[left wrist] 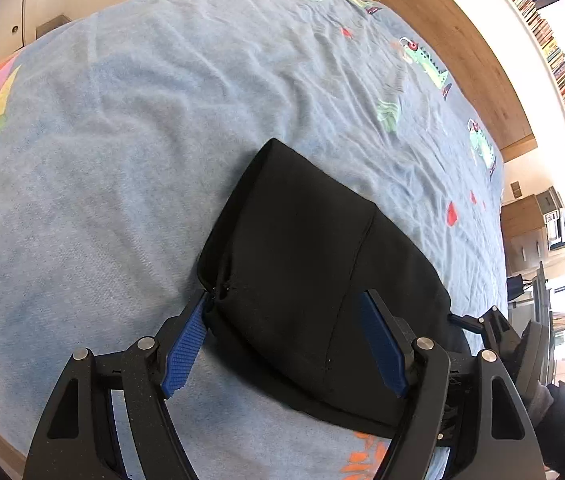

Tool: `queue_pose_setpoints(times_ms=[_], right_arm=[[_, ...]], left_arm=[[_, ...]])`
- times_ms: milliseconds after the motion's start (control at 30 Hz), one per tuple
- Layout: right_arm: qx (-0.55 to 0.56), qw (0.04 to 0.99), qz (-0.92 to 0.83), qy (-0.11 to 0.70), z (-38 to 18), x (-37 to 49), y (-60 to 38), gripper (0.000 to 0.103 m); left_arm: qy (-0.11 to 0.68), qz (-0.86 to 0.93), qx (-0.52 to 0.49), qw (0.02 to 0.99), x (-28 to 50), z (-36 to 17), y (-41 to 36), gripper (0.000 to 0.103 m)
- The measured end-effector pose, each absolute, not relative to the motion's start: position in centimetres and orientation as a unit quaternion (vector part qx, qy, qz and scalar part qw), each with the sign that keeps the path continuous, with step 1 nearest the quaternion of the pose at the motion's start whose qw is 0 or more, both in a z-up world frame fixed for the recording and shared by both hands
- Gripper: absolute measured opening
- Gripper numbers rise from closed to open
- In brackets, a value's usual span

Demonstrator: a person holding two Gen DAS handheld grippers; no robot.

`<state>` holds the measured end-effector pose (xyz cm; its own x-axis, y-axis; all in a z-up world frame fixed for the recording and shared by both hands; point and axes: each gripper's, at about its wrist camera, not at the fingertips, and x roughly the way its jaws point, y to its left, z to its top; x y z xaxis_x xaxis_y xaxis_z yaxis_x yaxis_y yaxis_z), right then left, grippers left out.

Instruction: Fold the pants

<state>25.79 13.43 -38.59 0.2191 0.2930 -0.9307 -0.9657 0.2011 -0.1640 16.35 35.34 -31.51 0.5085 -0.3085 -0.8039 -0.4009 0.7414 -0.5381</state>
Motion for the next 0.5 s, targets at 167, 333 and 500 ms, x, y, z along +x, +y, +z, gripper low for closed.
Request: queue_pose_setpoints(times_ms=[167,333,500], right_arm=[[-0.417,0.661,0.475,0.405,-38.6,25.7,13.4,0.103],[-0.417,0.661,0.475,0.405,-38.7,25.7,13.4,0.103],[-0.416,0.661,0.475,0.404,-38.7,25.6,13.4,0.103]], left_arm=[[0.524,0.047,-0.354,0.773,16.1,-33.2,35.7,0.07],[0.545,0.041,-0.34,0.765,16.2,-34.0,35.0,0.069],[0.537,0.037,-0.353,0.765,17.1,-33.2,34.8,0.064]])
